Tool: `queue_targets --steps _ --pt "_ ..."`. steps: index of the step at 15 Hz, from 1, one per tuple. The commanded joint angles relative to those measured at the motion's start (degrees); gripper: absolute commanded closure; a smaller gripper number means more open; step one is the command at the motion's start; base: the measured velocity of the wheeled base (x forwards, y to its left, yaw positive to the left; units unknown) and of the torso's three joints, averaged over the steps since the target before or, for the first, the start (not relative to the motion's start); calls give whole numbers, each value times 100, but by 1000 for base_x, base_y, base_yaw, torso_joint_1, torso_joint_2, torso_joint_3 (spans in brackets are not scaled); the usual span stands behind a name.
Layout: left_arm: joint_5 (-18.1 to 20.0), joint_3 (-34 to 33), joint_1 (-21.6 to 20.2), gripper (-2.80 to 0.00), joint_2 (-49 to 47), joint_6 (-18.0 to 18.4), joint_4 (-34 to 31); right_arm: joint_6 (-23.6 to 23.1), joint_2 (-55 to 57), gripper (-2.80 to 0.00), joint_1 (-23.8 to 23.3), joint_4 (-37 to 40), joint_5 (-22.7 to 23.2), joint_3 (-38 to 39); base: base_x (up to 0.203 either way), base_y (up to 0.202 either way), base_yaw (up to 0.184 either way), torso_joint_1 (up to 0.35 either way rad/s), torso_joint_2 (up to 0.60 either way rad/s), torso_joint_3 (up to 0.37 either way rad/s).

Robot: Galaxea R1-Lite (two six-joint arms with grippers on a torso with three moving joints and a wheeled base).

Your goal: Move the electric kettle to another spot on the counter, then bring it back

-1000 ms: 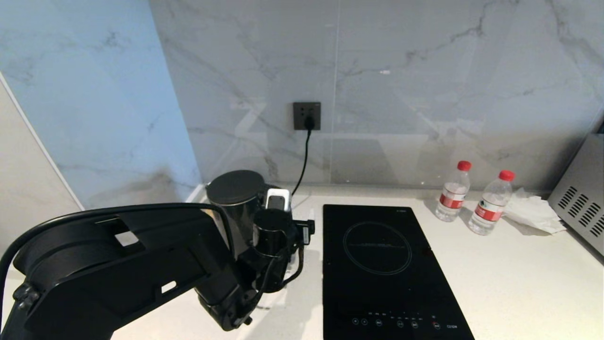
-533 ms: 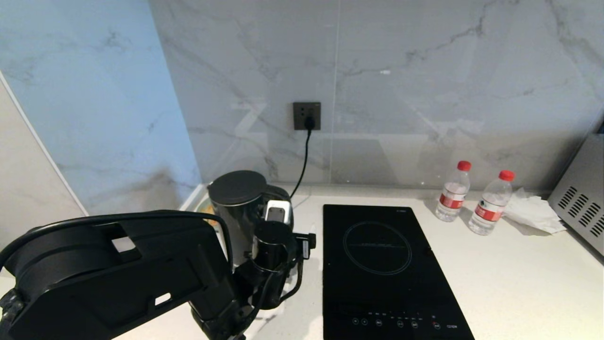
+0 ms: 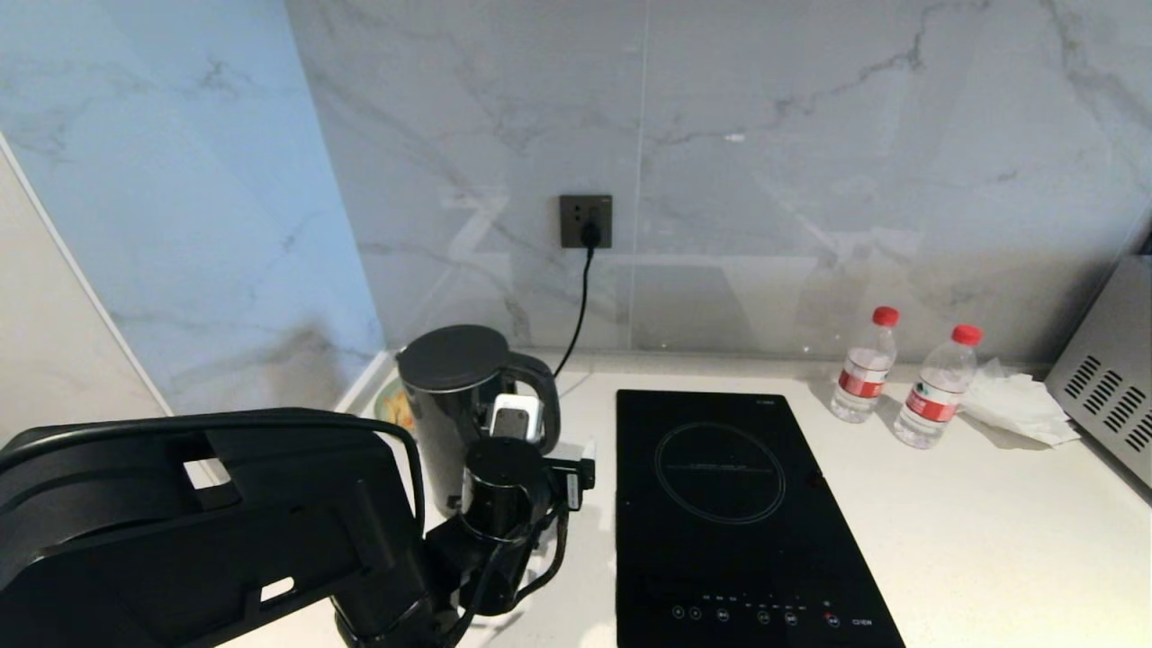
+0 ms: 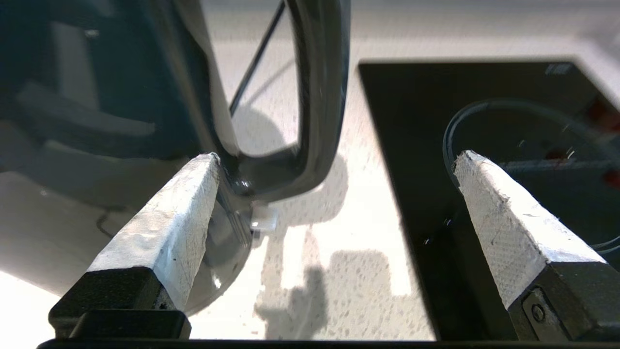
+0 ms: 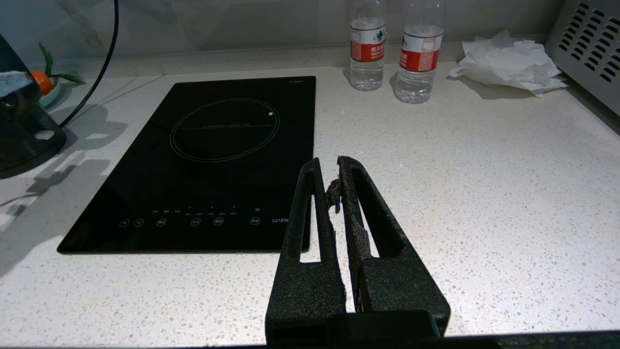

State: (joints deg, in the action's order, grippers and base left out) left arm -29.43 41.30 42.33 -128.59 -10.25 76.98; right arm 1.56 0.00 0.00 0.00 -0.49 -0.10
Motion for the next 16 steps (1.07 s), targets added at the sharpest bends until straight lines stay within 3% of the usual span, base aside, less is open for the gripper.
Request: queue_targets --steps 1,8,13,16 --pt "-18 -391 170 -280 -80 31 603 2 0 0 0 0 5 1 0 0 0 0 0 0" --pt "-89 -854 488 -280 -581 -11 1066 -5 0 0 0 0 5 1 0 0 0 0 0 0" --pt "-98 -291 531 -280 -1162 82 1019 2 0 0 0 0 5 1 0 0 0 0 0 0" --pt "-106 40 578 -280 -1153 144 364 2 0 0 0 0 5 1 0 0 0 0 0 0"
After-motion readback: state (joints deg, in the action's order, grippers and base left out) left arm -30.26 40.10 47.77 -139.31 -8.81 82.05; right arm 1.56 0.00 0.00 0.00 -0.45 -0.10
